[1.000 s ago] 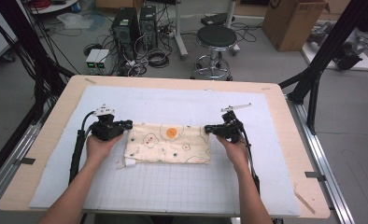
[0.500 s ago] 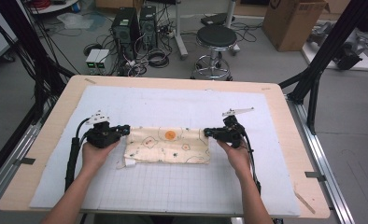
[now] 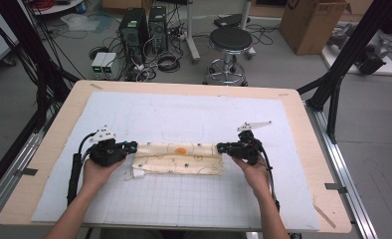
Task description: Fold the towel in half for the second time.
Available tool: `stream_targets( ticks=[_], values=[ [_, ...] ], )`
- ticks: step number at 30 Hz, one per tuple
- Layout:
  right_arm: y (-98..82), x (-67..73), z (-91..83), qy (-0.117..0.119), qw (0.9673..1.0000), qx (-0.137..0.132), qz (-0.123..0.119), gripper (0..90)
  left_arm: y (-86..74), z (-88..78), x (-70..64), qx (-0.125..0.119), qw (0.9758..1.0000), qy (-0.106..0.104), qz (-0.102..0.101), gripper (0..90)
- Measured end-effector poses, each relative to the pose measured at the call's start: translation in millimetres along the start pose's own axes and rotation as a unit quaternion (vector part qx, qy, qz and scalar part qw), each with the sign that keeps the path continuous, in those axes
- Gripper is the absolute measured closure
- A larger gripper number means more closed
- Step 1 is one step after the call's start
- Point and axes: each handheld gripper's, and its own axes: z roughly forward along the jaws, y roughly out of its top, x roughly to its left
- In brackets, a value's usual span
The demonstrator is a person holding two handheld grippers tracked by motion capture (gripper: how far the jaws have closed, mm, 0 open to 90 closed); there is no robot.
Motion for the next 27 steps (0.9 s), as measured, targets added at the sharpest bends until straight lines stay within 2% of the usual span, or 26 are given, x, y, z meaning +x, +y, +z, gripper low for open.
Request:
stream_targets(
  ticks=[6,9,14,18,24,27],
  values=[
    [-3.7,7.1,-1.0,-0.001,0.9998,0.010,-0.016,83.9,-5.1,-4.4,-3.7,0.002,0.9999,-0.010,0.009,83.6],
    [-7.4,9.1,-3.0,0.002,0.9998,0.013,-0.014,83.8,-8.1,-6.3,-6.2,0.011,0.9997,-0.014,0.017,83.6],
    [-14.5,14.4,-2.4,0.002,0.9994,0.024,-0.024,83.6,-11.6,-8.8,-9.4,0.019,0.9993,-0.018,0.026,83.5],
    [-19.8,18.0,-3.5,0.000,0.9992,0.030,-0.028,83.3,-14.4,-10.7,-12.5,0.021,0.9992,-0.021,0.028,83.5],
    [-26.8,22.0,-5.3,0.004,0.9987,0.038,-0.032,82.2,-20.6,-13.4,-15.8,0.039,0.9980,-0.030,0.038,82.8],
    [-27.5,24.2,-5.0,0.000,0.9983,0.045,-0.036,81.1,-22.4,-13.9,-16.8,0.049,0.9975,-0.037,0.034,79.3]
  ],
)
